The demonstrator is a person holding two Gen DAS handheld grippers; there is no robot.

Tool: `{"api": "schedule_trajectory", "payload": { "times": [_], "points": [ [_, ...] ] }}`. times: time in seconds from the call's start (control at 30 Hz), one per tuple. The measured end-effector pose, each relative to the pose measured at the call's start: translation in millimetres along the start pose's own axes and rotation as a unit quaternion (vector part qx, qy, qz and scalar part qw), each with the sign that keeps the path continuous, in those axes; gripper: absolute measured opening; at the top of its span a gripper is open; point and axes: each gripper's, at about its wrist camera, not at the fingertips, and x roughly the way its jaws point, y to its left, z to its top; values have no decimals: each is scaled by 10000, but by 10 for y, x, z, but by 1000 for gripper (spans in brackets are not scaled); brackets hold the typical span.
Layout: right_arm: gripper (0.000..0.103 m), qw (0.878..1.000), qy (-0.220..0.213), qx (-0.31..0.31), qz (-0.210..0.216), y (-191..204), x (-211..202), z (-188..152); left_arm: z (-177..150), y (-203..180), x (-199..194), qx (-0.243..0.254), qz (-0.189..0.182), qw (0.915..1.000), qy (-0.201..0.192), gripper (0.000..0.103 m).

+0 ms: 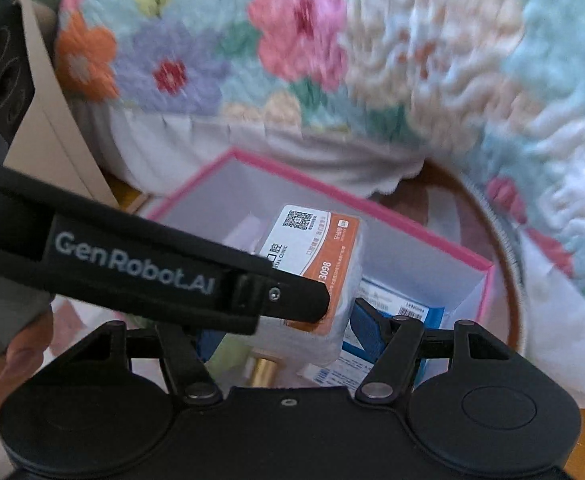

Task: Organize objects
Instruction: 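Carry the plastic box into the pink box and open the right tool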

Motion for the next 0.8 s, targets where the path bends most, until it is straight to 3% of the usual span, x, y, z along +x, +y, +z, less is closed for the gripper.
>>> {"api": "schedule_trajectory", "payload": {
  "times": [0.3, 0.43, 0.57, 0.8],
  "points": [
    [71, 9979, 583, 266, 70, -269, 669, 13, 111, 338, 533, -526, -18, 9982, 278, 50],
    [71, 9969, 771, 151, 13, -293, 841, -1, 134, 323, 660, -465, 96, 9981, 390, 46],
    [71, 9958, 863, 265, -112, -366, 921, 0, 141, 274, 743, -341, 170, 9983, 445, 44],
    [70, 9962, 752, 301, -311, -367, 755, -145, 73, 224, 513, -115, 350, 9991, 186, 44]
  ]
}}
